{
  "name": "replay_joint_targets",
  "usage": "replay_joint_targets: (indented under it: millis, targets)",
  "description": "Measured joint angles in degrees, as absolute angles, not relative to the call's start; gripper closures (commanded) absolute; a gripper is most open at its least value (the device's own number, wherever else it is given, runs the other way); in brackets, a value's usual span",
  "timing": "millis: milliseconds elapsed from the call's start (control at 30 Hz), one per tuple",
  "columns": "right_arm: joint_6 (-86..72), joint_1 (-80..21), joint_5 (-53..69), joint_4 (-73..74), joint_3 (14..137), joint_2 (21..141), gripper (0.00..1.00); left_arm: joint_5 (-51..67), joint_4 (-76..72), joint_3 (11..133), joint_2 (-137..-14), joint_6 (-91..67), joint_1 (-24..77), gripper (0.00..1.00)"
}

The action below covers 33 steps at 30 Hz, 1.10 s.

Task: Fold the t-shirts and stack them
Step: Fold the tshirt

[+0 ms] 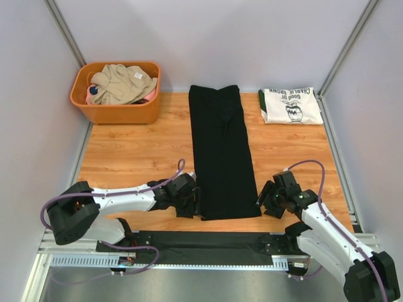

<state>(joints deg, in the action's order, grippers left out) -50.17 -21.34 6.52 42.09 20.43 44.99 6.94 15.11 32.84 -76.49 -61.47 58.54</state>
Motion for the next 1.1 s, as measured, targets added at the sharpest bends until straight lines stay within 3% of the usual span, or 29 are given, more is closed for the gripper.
replay_joint_targets:
  millis: [300,533,667,733,900,1100]
  targets:
    - [-55.5,-30.9,5.0,40.9,19.0,44.5,0.55,5.8,12.6,32.9,-77.9,-62.3,58.9,0.47]
    - [-56.9,-31.4,4.2,41.1,18.5,43.4,0.57,5.3,9.8,33.8,-80.5,-62.7,59.2,0.57]
    - [-57.4,-31.5,4.1,41.1,18.0,42.3,0.55,4.4,9.3,34.3,-81.9,-62.7,59.4,0.82]
    - [-57.7,-31.5,4.0,41.1,17.9,41.9,0.49,4.0,9.3,34.4,-82.2,-62.7,59.4,0.92]
    - [-58.4,-31.6,4.1,40.6,17.9,40.9,0.39,3.4,9.7,34.5,-82.1,-62.5,59.5,0.97]
    - [-58.6,-31.7,3.7,40.8,17.7,40.4,0.49,0.5,12.4,34.1,-80.0,-62.5,59.5,0.98]
